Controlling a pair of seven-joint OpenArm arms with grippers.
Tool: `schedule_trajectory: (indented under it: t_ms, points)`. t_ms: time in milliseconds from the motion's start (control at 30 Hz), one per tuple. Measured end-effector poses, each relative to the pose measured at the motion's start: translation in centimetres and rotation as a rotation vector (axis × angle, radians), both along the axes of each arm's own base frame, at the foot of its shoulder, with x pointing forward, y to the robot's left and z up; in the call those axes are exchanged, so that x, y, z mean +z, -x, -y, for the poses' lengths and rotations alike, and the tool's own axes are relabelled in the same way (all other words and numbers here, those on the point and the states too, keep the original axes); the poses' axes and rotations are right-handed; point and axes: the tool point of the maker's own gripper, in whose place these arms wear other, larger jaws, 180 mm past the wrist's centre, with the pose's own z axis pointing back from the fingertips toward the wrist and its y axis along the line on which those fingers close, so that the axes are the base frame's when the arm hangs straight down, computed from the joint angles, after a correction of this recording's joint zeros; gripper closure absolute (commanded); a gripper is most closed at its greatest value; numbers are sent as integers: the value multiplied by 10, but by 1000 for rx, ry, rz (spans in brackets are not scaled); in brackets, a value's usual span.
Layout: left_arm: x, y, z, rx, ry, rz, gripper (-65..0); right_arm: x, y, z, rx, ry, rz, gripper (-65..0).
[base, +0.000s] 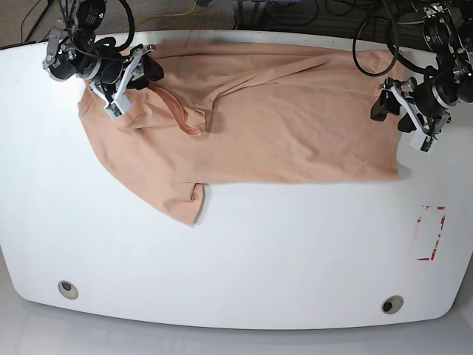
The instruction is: Layout the t-shirt on the table in an organized manner, then fold the t-shirt properly
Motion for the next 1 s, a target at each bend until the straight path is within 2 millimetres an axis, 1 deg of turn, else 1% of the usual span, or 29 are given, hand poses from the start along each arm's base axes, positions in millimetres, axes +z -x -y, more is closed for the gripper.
schedule_trajectory:
  t_ms: [67, 167, 233, 300, 400, 567, 733, 833, 1000]
  points:
    - [0, 0, 0, -1, 0, 0, -403, 6, -4, 1, -3, 3, 28, -341]
    - [0, 0, 0, 0, 0, 0, -403, 9, -7, 4, -11, 13, 38, -457]
    - [0, 0, 0, 0, -1, -1, -403, 9, -7, 5, -13, 13, 38, -506]
    - [0, 0, 0, -1, 0, 0, -403, 9, -6, 5, -12, 12, 36, -534]
    - [0, 0, 0, 0, 0, 0, -403, 9, -7, 4, -17, 7, 44, -539]
    - [0, 0, 0, 0, 0, -1, -403, 17, -19, -2, -36, -28, 112, -539]
    - [0, 0, 0, 0, 1, 0, -403, 8, -20, -11, 2, 12, 116, -537]
    - [0, 0, 0, -1, 1, 0, -403, 4, -24, -14, 12, 46, 138, -537]
    - [0, 0, 1, -1, 2, 0, -403, -2, -27, -24, 26, 74, 160, -537]
